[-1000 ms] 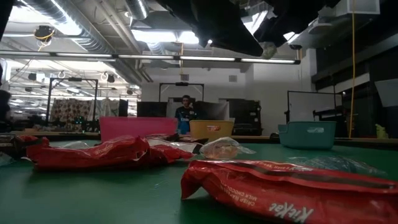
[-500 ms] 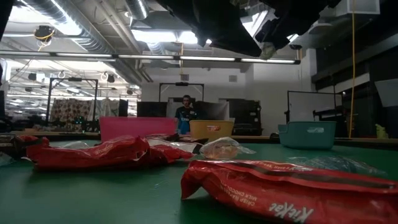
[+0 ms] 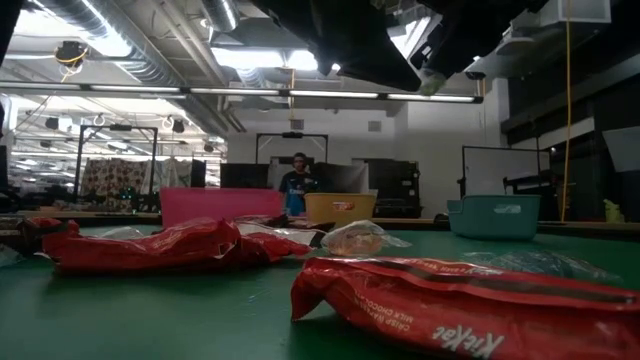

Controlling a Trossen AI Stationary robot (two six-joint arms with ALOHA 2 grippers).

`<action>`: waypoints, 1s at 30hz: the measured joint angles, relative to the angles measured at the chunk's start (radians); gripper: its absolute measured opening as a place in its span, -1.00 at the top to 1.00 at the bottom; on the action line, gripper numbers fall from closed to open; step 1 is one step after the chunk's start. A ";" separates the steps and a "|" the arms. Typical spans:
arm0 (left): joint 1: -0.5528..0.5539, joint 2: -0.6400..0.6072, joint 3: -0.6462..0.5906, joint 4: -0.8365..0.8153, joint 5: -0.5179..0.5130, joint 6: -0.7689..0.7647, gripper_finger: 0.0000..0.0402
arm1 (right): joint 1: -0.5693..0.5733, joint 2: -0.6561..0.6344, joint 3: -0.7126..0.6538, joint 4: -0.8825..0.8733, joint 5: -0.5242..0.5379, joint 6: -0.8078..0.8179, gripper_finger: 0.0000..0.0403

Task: Sort candy
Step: Put the green gummy into the blue bin

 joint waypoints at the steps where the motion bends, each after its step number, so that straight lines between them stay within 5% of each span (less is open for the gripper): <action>1: 0.000 0.000 0.000 0.000 0.000 -0.013 0.93 | 0.000 0.000 0.000 0.000 0.000 0.000 0.91; 9: 0.003 0.000 0.000 0.001 -0.002 -0.076 0.53 | 0.000 0.000 0.000 -0.024 0.137 -0.035 0.97; 21: 0.003 0.000 0.000 -0.023 0.000 -0.077 0.23 | 0.000 0.000 0.000 -0.414 0.713 -0.108 0.97; 30: 0.003 0.000 0.000 -0.023 0.000 -0.077 0.23 | 0.000 0.000 0.000 -0.474 0.761 -0.108 0.97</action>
